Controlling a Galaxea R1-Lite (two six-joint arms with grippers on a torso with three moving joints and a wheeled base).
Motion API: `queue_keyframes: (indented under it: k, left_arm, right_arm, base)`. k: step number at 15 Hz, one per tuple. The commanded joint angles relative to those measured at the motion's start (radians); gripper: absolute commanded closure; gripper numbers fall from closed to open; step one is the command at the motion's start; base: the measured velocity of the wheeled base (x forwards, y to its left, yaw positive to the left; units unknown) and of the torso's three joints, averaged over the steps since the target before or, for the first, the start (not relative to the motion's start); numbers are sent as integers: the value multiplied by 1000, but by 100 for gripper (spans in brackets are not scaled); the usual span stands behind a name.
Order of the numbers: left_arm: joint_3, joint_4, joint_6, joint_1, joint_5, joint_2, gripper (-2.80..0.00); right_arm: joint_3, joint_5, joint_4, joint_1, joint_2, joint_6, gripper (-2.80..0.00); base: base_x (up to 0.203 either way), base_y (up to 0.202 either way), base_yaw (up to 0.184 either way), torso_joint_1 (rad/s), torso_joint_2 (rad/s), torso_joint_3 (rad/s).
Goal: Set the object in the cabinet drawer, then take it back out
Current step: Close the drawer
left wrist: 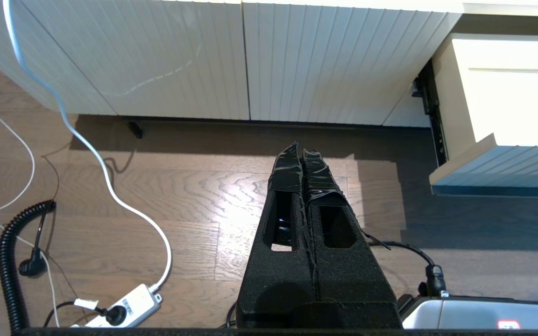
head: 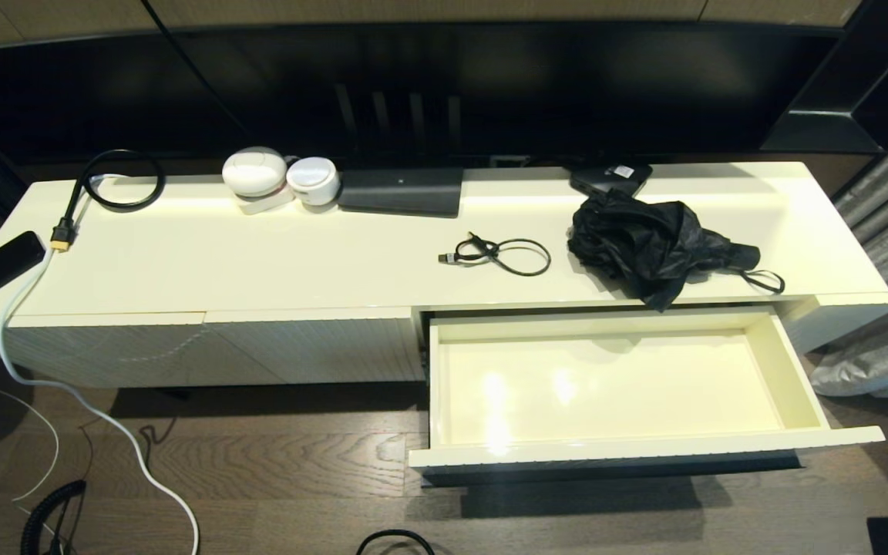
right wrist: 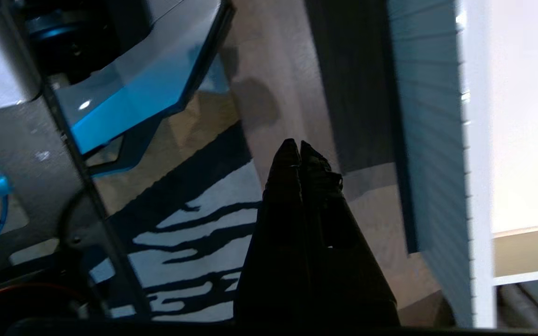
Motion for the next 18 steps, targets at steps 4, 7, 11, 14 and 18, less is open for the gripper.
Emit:
queue_keyframes:
  k: [4, 7, 11, 14, 18]
  left_arm:
    - [0, -2, -1, -1, 1, 0, 0]
    - [0, 0, -1, 1, 1, 0, 0]
    - [1, 0, -1, -1, 1, 0, 0]
    - [0, 0, -1, 0, 1, 0, 0]
    - [1, 0, -1, 0, 1, 0, 0]
  right_arm:
    - [146, 2, -11, -11, 23, -8, 0]
    - [179, 2, -109, -33, 123, -11, 0]
    - [214, -6, -402, -37, 314, -14, 0]
    - [231, -14, -635, -39, 454, -14, 0]
    - [244, -22, -832, -69, 556, -20, 0]
  base:
    - [0, 0, 0, 0, 0, 0]
    - [0, 0, 0, 0, 0, 0]
    - [0, 0, 0, 0, 0, 0]
    - [0, 0, 0, 0, 0, 0]
    - [0, 0, 0, 0, 0, 0]
